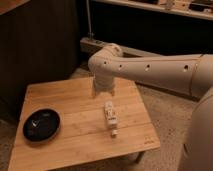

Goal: Place the bottle in the ceramic bowl

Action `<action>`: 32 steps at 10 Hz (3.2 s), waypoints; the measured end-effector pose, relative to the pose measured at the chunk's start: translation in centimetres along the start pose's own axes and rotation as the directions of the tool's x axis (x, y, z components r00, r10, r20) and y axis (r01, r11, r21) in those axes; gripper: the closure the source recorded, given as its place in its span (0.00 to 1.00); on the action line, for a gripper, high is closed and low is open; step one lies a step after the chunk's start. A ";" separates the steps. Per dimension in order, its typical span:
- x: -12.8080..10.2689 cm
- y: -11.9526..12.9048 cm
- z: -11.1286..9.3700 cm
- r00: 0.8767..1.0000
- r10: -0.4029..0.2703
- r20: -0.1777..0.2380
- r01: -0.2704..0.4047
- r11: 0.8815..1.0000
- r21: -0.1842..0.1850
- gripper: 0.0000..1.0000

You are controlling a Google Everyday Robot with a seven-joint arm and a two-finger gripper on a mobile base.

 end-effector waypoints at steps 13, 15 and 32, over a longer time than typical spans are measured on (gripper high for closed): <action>6.0 -3.6 11.3 0.999 -0.047 -0.006 0.047 0.998 0.038 0.35; 6.9 -4.6 14.0 0.998 -0.043 -0.044 0.046 0.997 0.066 0.35; 6.5 -0.9 18.8 0.984 0.054 -0.171 -0.057 0.998 -0.017 0.90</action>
